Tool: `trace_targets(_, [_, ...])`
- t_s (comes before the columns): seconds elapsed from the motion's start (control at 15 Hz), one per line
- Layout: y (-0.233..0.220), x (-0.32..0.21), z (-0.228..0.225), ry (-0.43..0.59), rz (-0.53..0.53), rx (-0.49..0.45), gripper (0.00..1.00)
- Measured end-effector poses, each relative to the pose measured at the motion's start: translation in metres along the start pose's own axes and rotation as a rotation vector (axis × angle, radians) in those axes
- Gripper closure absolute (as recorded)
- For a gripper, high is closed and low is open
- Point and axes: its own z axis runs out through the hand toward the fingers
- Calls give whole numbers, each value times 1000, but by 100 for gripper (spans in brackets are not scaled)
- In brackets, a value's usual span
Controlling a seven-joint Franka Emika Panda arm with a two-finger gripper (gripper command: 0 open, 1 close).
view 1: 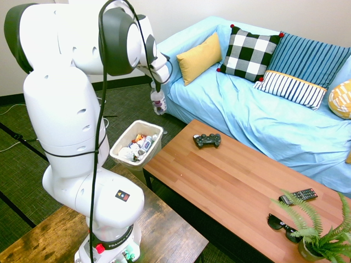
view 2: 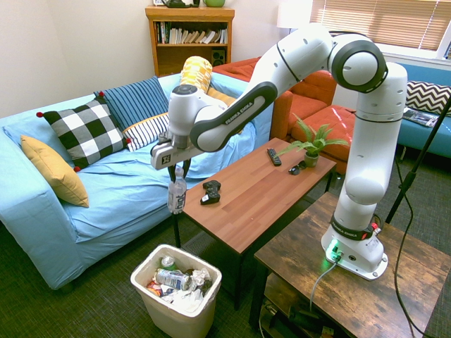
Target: Throw the bottle in the trash bin
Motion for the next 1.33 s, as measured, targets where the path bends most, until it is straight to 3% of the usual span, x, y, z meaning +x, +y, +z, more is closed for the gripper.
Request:
trace_targets(0.33, [-1, -81, 57, -8, -78, -69, 100])
trace_targets(0.4, [0, -86, 69, -7, -81, -81, 0])
trace_targets(0.67, [-4, -88, 95, -18, -78, -111, 0])
trace_targets(1.33, [-9, -77, 102, -46, -42, -121, 0])
